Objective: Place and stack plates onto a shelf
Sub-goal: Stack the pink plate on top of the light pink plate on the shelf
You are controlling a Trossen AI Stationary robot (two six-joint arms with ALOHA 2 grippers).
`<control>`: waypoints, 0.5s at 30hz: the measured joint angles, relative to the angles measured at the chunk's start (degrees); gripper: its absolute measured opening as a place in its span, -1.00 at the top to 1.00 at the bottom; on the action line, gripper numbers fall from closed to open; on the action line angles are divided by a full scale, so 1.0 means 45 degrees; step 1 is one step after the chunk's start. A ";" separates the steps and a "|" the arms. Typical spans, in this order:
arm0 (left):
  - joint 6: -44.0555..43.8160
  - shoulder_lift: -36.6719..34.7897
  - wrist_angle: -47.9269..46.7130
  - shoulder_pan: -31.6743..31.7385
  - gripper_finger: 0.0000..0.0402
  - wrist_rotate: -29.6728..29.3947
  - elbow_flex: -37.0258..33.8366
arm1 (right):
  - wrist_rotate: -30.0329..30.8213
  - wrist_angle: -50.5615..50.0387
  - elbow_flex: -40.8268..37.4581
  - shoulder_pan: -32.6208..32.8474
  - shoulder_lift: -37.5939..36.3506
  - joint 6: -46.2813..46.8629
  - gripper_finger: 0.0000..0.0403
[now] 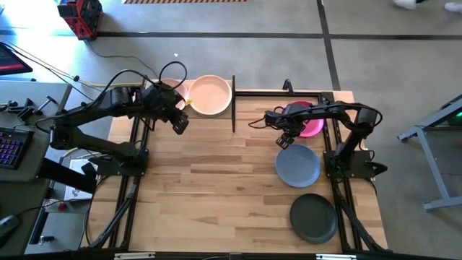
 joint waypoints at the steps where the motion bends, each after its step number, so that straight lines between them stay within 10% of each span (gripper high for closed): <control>1: 0.0000 0.0019 0.0037 0.0000 0.74 0.0000 0.0000 | -0.0008 0.0135 -0.0058 -0.0031 0.0000 -0.0026 0.10; 15: 0.0000 0.0014 0.0245 0.0005 0.74 0.0000 0.0000 | -0.0185 0.0073 -0.0204 -0.0131 0.0005 0.0027 0.96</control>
